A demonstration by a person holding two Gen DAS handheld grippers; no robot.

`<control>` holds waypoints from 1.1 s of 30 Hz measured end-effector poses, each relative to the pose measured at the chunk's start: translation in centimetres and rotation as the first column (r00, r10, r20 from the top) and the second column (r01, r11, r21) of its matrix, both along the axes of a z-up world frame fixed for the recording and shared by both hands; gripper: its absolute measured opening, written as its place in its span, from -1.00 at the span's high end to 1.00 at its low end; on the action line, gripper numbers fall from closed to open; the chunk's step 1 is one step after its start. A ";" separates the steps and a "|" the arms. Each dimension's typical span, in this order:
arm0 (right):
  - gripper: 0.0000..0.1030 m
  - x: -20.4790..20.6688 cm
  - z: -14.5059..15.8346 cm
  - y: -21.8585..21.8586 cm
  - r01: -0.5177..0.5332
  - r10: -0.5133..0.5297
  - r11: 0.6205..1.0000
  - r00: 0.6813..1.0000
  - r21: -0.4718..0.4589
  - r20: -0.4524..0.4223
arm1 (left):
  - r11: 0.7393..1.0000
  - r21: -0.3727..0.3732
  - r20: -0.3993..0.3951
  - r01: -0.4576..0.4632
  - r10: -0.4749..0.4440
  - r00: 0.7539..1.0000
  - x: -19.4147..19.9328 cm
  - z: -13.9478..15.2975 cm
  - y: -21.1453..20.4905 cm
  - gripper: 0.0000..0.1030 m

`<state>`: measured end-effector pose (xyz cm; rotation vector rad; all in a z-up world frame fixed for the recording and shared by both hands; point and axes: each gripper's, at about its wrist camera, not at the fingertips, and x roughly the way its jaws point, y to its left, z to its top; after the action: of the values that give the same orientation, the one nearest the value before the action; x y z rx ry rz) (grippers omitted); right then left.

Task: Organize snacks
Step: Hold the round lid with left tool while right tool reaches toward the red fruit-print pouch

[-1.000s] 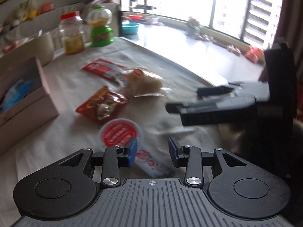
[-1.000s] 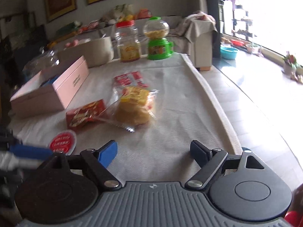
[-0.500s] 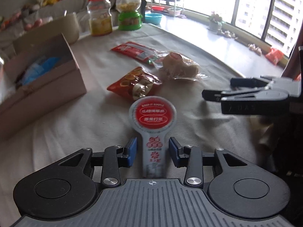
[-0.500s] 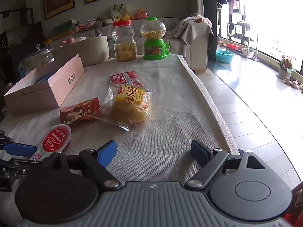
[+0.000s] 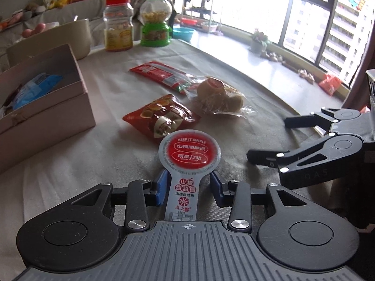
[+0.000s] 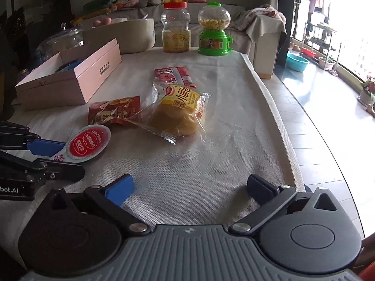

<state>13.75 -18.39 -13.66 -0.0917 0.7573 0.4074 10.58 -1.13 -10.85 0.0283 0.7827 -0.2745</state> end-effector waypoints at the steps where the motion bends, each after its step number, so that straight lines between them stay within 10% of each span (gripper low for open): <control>1: -1.00 0.0 0.1 0.1 -0.006 0.006 1.000 1.000 -0.007 -0.009 | 1.000 0.004 0.006 -0.012 0.012 1.000 -0.1 0.0 0.2 0.40; 14: -0.88 0.7 4.0 1.7 -0.007 0.001 0.998 0.997 0.068 0.076 | 0.954 -0.075 0.008 -0.289 0.291 0.957 -4.5 0.2 8.3 0.44; 21: -0.84 4.1 5.8 5.0 -0.011 0.003 0.983 0.999 0.182 0.043 | 0.954 -0.073 0.026 -0.292 0.294 0.955 -4.9 0.1 8.2 0.43; 31: -0.83 6.1 2.2 14.0 -0.123 0.127 0.991 0.989 -0.049 0.075 | 0.948 -0.122 0.027 -0.293 0.298 0.954 -5.1 -0.2 8.6 0.43; 33: -0.56 6.9 1.7 13.8 -0.122 0.123 0.992 0.992 -0.040 0.018 | 0.945 -0.137 0.022 -0.297 0.303 0.953 -5.0 -0.2 8.9 0.43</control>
<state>20.64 -4.60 -11.93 -0.1790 0.7422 0.5082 5.55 7.72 -11.06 -0.2088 0.7137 -0.0351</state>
